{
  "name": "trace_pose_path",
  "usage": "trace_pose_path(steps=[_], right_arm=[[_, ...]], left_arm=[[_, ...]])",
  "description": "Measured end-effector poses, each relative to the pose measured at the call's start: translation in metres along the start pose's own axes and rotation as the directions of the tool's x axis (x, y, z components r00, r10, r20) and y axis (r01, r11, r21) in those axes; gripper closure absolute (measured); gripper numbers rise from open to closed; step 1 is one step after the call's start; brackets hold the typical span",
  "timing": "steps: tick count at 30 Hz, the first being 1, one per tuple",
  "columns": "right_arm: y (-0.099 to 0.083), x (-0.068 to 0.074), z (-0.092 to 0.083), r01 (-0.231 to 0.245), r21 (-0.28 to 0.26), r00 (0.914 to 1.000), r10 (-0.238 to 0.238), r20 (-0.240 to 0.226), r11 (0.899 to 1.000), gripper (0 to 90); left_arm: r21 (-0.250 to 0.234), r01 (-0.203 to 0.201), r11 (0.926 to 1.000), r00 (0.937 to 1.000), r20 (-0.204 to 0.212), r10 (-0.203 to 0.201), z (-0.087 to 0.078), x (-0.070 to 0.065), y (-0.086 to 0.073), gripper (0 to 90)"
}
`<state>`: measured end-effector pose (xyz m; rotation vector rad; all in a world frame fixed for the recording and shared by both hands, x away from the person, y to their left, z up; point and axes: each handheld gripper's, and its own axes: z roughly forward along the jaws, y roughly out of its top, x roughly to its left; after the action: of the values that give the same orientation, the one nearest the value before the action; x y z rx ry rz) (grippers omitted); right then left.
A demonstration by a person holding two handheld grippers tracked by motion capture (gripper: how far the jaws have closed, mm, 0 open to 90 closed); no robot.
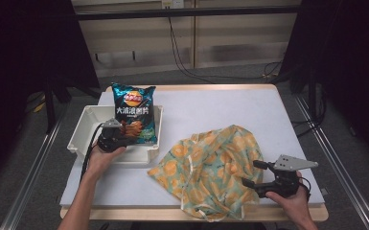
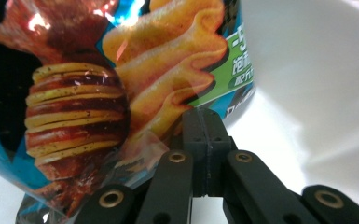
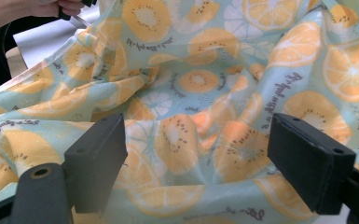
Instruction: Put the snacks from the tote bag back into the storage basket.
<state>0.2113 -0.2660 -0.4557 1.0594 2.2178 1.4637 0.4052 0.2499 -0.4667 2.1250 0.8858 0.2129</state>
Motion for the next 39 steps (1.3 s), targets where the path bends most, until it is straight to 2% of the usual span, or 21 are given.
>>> trace_pose_path(steps=[6, 12, 14, 16, 19, 20, 23, 24, 25, 26, 27, 28, 31, 33, 36, 37, 39], right_arm=[[0.0, -0.001, -0.001, -0.004, -0.003, 1.0, 0.004, 0.004, 1.0, 19.3], [0.0, 0.0, 0.0, -0.001, -0.002, 1.0, 0.001, 0.003, 1.0, 19.3], [0.0, 0.0, -0.001, -0.002, -0.003, 1.0, 0.002, 0.002, 1.0, 19.3], [0.0, -0.001, -0.001, -0.009, -0.005, 1.0, 0.009, 0.003, 1.0, 19.3], [0.0, -0.001, -0.001, -0.009, -0.003, 0.9999, 0.009, 0.004, 1.0, 19.2], [0.0, -0.001, -0.001, -0.005, -0.002, 1.0, 0.005, 0.002, 1.0, 19.3], [0.0, -0.001, 0.0, -0.002, -0.004, 1.0, 0.002, 0.0, 1.0, 19.3], [0.0, -0.001, -0.001, -0.004, -0.004, 1.0, 0.004, 0.002, 1.0, 19.3], [0.0, -0.001, -0.001, -0.004, -0.004, 1.0, 0.004, 0.002, 1.0, 19.3], [0.0, -0.002, -0.001, -0.006, -0.004, 1.0, 0.006, 0.007, 1.0, 19.2], [0.0, -0.002, 0.0, -0.007, -0.002, 1.0, 0.007, 0.004, 1.0, 19.2], [0.0, -0.002, 0.0, -0.007, -0.002, 1.0, 0.007, 0.004, 1.0, 19.2], [0.0, -0.001, 0.0, -0.007, 0.0, 1.0, 0.007, 0.003, 1.0, 19.3], [0.0, -0.001, 0.0, -0.006, -0.001, 1.0, 0.006, 0.005, 1.0, 19.2], [-0.001, -0.002, 0.0, -0.009, 0.0, 1.0, 0.009, 0.004, 1.0, 19.0], [-0.001, -0.001, 0.0, -0.009, 0.001, 1.0, 0.009, 0.003, 1.0, 19.1], [-0.001, -0.002, 0.001, -0.007, 0.002, 1.0, 0.007, 0.001, 1.0, 19.1]], left_arm=[[0.028, 0.001, 0.9996, 0.9998, -0.018, -0.001, 0.0, 0.008, 0.007, 90.0], [0.063, -0.017, 0.9978, 0.9986, -0.048, 0.02, 0.002, 0.014, 0.013, 90.0], [0.066, -0.001, 0.9978, 0.9996, -0.029, 0.002, 0.002, 0.019, 0.011, 90.0], [0.077, 0.007, 0.997, 0.9987, -0.051, -0.003, 0.003, 0.023, 0.009, 90.0], [0.075, 0.023, 0.9969, 0.998, -0.06, -0.018, 0.003, 0.029, 0.008, 90.0], [0.078, 0.045, 0.996, 0.9973, -0.061, -0.04, 0.004, 0.033, 0.007, 90.0], [0.083, 0.054, 0.9951, 0.9968, -0.063, -0.048, 0.005, 0.038, 0.006, 90.0], [0.074, 0.064, 0.9952, 0.9951, -0.081, -0.058, 0.007, 0.04, 0.005, 90.0], [0.074, 0.064, 0.9952, 0.9951, -0.081, -0.058, 0.007, 0.04, 0.005, 90.0], [0.101, 0.064, 0.9928, 0.9958, -0.071, -0.057, 0.007, 0.043, 0.006, 90.0], [0.101, 0.064, 0.9928, 0.9958, -0.071, -0.057, 0.007, 0.043, 0.006, 90.0], [0.098, 0.061, 0.9933, 0.9947, -0.089, -0.052, 0.008, 0.044, 0.006, 90.0], [0.116, 0.056, 0.9917, 0.9954, -0.084, -0.047, 0.009, 0.046, 0.009, 90.0], [0.111, 0.053, 0.9924, 0.9933, -0.108, -0.041, 0.012, 0.047, 0.011, 90.0], [0.087, 0.07, 0.9938, 0.9925, -0.107, -0.06, 0.014, 0.048, 0.009, 90.0], [0.091, 0.069, 0.9934, 0.9935, -0.097, -0.06, 0.013, 0.049, 0.009, 90.0], [0.099, 0.06, 0.9933, 0.9926, -0.111, -0.049, 0.013, 0.047, 0.009, 89.5]])
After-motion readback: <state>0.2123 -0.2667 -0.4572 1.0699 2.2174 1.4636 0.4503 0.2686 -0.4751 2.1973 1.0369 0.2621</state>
